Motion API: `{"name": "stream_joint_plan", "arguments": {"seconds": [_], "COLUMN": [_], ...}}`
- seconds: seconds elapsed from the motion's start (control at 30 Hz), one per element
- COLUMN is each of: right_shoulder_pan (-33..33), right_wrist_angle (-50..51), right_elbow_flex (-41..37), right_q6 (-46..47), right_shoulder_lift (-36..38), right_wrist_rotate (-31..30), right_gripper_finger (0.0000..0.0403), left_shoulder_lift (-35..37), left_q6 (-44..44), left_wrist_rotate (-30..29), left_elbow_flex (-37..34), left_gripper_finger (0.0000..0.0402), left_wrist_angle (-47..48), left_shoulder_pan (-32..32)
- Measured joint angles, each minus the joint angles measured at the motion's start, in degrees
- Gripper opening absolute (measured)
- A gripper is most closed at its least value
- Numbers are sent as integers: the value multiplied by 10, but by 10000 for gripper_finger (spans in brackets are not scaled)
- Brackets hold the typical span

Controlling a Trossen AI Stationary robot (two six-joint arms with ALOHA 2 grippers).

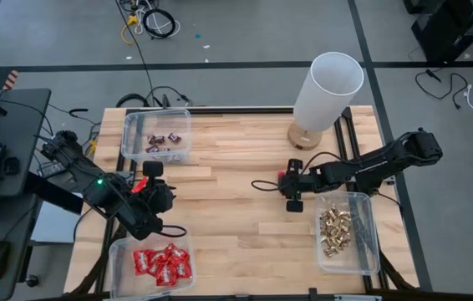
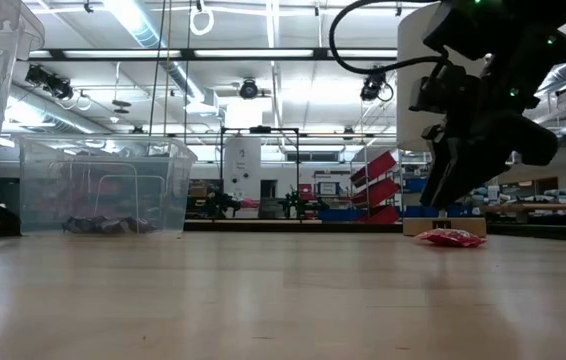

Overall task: Sort candy
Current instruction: Put the red chocolate into the bottom left transparent bin

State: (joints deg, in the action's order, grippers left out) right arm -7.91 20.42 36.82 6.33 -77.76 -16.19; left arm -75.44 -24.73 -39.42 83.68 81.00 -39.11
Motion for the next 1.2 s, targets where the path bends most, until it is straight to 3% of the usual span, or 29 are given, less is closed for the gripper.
{"name": "stream_joint_plan", "arguments": {"seconds": [0.23, 0.37, 0.57, 0.73, 0.9, 1.1, 1.2], "right_shoulder_pan": [25, 35, 36, 36, 42, 43, 44], "right_wrist_angle": [0, -6, -1, 5, 8, 10, 5], "right_elbow_flex": [0, 0, 12, 18, 17, 18, 18], "right_q6": [11, 5, 15, 16, 33, 37, 40], "right_shoulder_lift": [-8, -50, -107, -105, -103, -108, -108], "right_wrist_rotate": [34, 48, 48, 44, 51, 49, 48], "right_gripper_finger": [158, 158, 158, 153, 110, 12, 8], "left_shoulder_lift": [1, 2, 2, 2, 2, 2, 2], "left_q6": [-1, -1, -8, -14, -15, -16, -24], "left_wrist_rotate": [-14, -14, -14, -27, -35, -37, -38], "left_elbow_flex": [0, 0, 0, 0, 0, 0, 0], "left_gripper_finger": [103, 103, 103, 103, 103, 103, 103], "left_wrist_angle": [14, 15, 17, 17, 17, 17, 17], "left_shoulder_pan": [0, 0, 0, 0, 0, 0, 0]}}
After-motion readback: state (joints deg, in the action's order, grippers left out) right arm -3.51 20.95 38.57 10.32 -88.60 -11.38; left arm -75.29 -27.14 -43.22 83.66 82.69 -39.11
